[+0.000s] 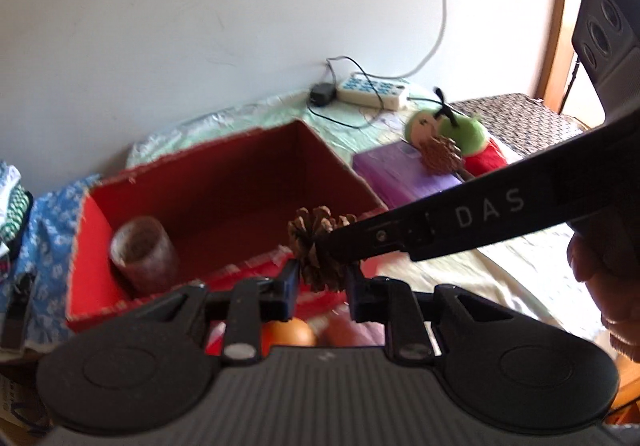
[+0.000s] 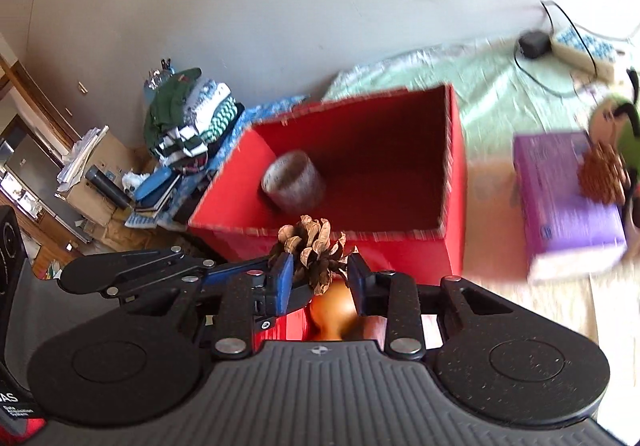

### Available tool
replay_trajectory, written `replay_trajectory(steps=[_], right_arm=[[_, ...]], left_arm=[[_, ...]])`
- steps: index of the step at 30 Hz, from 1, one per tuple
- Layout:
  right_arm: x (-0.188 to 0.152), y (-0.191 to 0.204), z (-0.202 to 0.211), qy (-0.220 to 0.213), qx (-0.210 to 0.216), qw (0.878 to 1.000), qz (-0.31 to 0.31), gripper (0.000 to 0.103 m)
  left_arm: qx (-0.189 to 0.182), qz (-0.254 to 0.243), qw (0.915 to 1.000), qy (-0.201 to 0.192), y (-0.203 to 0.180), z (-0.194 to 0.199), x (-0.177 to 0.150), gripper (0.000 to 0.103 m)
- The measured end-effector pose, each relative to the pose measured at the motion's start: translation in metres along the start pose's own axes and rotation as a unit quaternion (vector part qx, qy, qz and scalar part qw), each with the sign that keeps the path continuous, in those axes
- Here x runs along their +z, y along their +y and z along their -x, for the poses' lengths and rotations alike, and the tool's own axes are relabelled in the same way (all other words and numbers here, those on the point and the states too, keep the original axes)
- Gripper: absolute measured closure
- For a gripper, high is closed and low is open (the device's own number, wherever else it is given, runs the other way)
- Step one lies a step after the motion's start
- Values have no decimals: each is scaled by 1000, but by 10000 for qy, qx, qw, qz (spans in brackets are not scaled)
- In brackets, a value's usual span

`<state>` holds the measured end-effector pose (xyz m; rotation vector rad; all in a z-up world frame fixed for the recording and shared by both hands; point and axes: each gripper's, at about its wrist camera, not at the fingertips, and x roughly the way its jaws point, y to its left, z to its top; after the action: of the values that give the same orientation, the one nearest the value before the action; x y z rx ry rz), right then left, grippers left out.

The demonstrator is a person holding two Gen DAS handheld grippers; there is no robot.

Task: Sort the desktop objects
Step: 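Carry the pine cone into the red box and open the right tool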

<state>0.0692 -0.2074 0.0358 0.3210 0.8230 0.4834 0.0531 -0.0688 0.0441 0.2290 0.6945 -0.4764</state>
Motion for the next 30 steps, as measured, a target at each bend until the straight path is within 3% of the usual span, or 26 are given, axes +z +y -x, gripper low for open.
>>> replay_trajectory(steps=[4, 7, 14, 18, 22, 25, 30], right_arm=[[32, 10, -30, -84, 86, 9999, 119, 71], [52, 18, -60, 38, 107, 9998, 166, 71], [67, 27, -150, 1094, 313, 9934, -143, 77], [64, 27, -187, 1557, 541, 9848, -543, 77], [62, 35, -202, 1724, 627, 9806, -695, 71], [61, 42, -204, 1762, 624, 9798, -709, 71], [59, 50, -205, 1721, 577, 9811, -674, 71]], left_arm=[[362, 15, 9993, -65, 32, -5, 15, 83], [537, 141, 9984, 98, 63, -20, 21, 83], [790, 470, 9908, 992, 114, -67, -3, 82], [913, 742, 9847, 1284, 137, -76, -16, 81], [898, 930, 9822, 1360, 152, -76, -18, 80], [860, 998, 9821, 1349, 157, -76, -16, 69], [827, 1047, 9830, 1265, 159, -74, -17, 66]])
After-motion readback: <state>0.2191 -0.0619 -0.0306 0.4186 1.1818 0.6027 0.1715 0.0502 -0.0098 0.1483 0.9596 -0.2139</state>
